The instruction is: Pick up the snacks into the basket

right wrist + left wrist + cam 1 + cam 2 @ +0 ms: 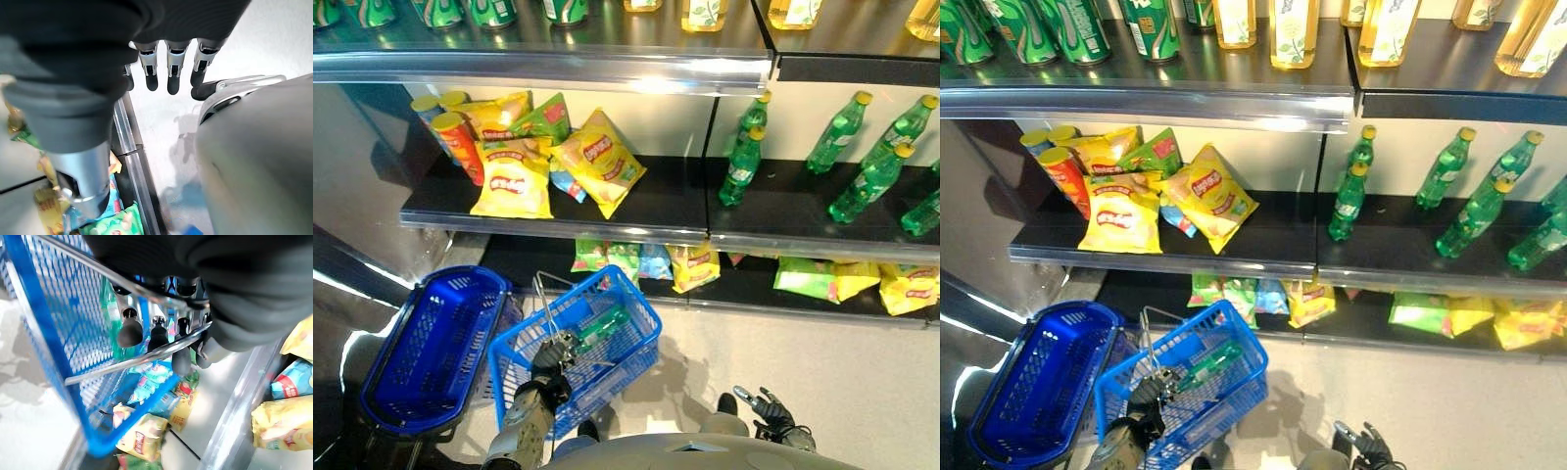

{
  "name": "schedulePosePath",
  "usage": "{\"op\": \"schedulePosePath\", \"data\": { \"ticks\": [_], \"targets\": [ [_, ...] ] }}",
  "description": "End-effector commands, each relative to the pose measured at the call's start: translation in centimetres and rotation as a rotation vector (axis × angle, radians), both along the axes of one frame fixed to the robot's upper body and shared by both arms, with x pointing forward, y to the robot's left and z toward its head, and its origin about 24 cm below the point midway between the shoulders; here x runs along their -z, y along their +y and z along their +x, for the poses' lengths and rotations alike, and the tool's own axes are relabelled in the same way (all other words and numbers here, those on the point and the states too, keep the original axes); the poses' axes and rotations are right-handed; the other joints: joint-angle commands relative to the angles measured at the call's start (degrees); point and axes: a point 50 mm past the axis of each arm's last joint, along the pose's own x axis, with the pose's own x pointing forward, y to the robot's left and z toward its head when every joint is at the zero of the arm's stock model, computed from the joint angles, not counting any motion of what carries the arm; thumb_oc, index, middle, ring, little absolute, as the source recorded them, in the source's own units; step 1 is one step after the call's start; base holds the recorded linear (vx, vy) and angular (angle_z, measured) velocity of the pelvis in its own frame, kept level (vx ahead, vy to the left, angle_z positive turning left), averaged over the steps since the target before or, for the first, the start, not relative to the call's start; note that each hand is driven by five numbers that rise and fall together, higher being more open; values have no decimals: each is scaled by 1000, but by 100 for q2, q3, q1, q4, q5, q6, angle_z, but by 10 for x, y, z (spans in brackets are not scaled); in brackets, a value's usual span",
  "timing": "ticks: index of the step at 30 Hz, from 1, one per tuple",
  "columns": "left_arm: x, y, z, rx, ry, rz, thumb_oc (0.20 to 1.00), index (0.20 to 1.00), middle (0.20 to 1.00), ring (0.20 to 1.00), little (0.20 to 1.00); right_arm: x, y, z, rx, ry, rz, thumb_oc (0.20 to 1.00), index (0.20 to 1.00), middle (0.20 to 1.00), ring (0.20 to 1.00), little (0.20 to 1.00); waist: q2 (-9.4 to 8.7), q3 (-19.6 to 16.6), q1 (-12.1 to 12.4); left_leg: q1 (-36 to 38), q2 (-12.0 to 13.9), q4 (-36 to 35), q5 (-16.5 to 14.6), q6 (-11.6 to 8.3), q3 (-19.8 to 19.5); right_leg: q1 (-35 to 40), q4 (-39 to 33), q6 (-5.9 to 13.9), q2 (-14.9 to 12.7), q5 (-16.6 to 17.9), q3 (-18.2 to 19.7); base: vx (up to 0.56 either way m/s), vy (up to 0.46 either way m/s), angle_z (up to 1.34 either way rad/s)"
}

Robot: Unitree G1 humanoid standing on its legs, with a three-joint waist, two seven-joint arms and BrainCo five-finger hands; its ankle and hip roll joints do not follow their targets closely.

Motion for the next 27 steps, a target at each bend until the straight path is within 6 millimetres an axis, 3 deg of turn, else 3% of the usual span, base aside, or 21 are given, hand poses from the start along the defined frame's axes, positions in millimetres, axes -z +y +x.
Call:
{"op": "schedulePosePath", "data": {
  "ticks": [1,2,4,5,7,8,9,10,18,20,21,22,23,24,25,27],
  "targets": [
    [-60,-1,48,26,-389,3,200,200,200,200,200,-7,2,19,-51,-67,-21,1000,1000,1000,1000,1000,167,78,78,81,-6,-157,-134,402,-168,-33,821,348,-265,804,-426,87,320,-79],
    [-60,-1,48,26,-389,2,200,200,200,200,200,-7,2,19,-52,-66,-22,1000,1000,1000,1000,1000,169,74,79,82,-3,-157,-142,400,-164,-47,848,347,-267,781,-418,44,236,-66],
    [-61,2,47,10,-395,3,200,200,200,200,200,-8,5,22,-83,-78,-18,1000,1000,1000,1000,1000,149,89,-16,46,-34,-157,-23,427,-100,-322,698,148,297,463,-382,68,39,-46],
    [-61,3,47,0,-398,1,200,200,200,200,200,-6,5,20,-88,-67,-17,1000,1000,1000,1000,1000,183,85,4,140,10,-157,-153,377,-162,-283,519,224,465,271,-386,198,-29,-25],
    [-63,7,47,-20,-405,2,200,200,200,200,200,-6,6,19,-107,-63,-25,1000,1000,1000,1000,1000,174,76,-16,160,73,-157,-152,313,-157,-371,57,157,675,192,-416,138,-119,-19],
    [-63,9,47,-31,-408,2,200,200,200,200,200,-6,6,20,-110,-67,-26,1000,1000,1000,1000,1000,108,80,-95,121,73,-157,-44,302,-125,-467,-159,34,753,281,-229,98,-180,-9],
    [-63,10,48,-38,-407,3,200,200,200,200,200,-5,6,18,-110,-57,-24,1000,1000,1000,1000,1000,74,77,-129,136,80,-157,-25,287,-201,-377,-215,-6,963,138,140,150,-225,23],
    [-62,9,48,-51,-405,-9,200,200,200,200,200,-2,7,12,-118,-22,-27,1000,1000,1000,1000,1000,26,18,-68,158,100,-157,4,253,-229,-131,-358,-32,1070,90,242,154,-149,43],
    [-65,4,54,-49,-420,-29,200,200,200,200,200,-2,-4,6,-89,2,-46,1000,1000,1000,1000,1000,51,-98,-136,165,224,-157,29,190,-373,-84,54,-53,1017,-146,-74,112,-95,35],
    [-66,4,55,-33,-419,-25,200,200,200,200,200,-1,-5,5,-76,5,-46,1000,1000,1000,1000,1000,-27,-19,-124,-111,417,728,43,36,-385,156,-11,-201,1068,-349,-216,117,-236,16],
    [-67,4,55,-29,-425,-30,200,200,200,200,200,-2,-5,6,-73,-3,-47,1000,1000,1000,1000,1000,-96,99,-52,-591,724,1783,574,-222,-382,460,-265,-369,1202,-396,-321,57,-225,33],
    [-67,4,55,-29,-425,-30,200,200,200,200,200,-2,-5,6,-73,-3,-47,1000,1000,1000,1000,1000,-88,95,-61,-611,737,1809,564,-229,-396,462,-274,-375,1214,-394,-334,31,-201,33],
    [-67,4,55,-29,-424,-34,200,200,200,200,200,-3,-5,8,-75,-12,-48,1000,1000,1000,1000,1000,-133,171,3,-921,884,2397,913,-352,-478,560,-362,-483,1272,-428,-367,16,-103,18],
    [-68,5,55,-32,-431,-34,200,200,200,200,200,-4,-4,11,-93,-21,-49,1000,1000,1000,1000,1000,-182,247,72,-1096,899,2669,1011,-409,-509,657,-473,-524,1262,-448,-414,50,-89,-4],
    [-68,4,56,-27,-434,-33,200,200,200,200,200,-4,-3,12,-109,-22,-52,1000,1000,1000,1000,1000,-195,267,110,-1225,875,2636,1044,-431,-604,688,-523,-524,1255,-446,-399,105,12,-15],
    [-66,6,53,-36,-422,-28,200,200,200,200,200,-4,-2,14,-159,-15,-65,1000,1000,1000,1000,1000,-217,184,140,-1247,923,1869,903,-359,-519,733,-599,-393,1188,-413,-343,215,137,-12]
  ]
}}
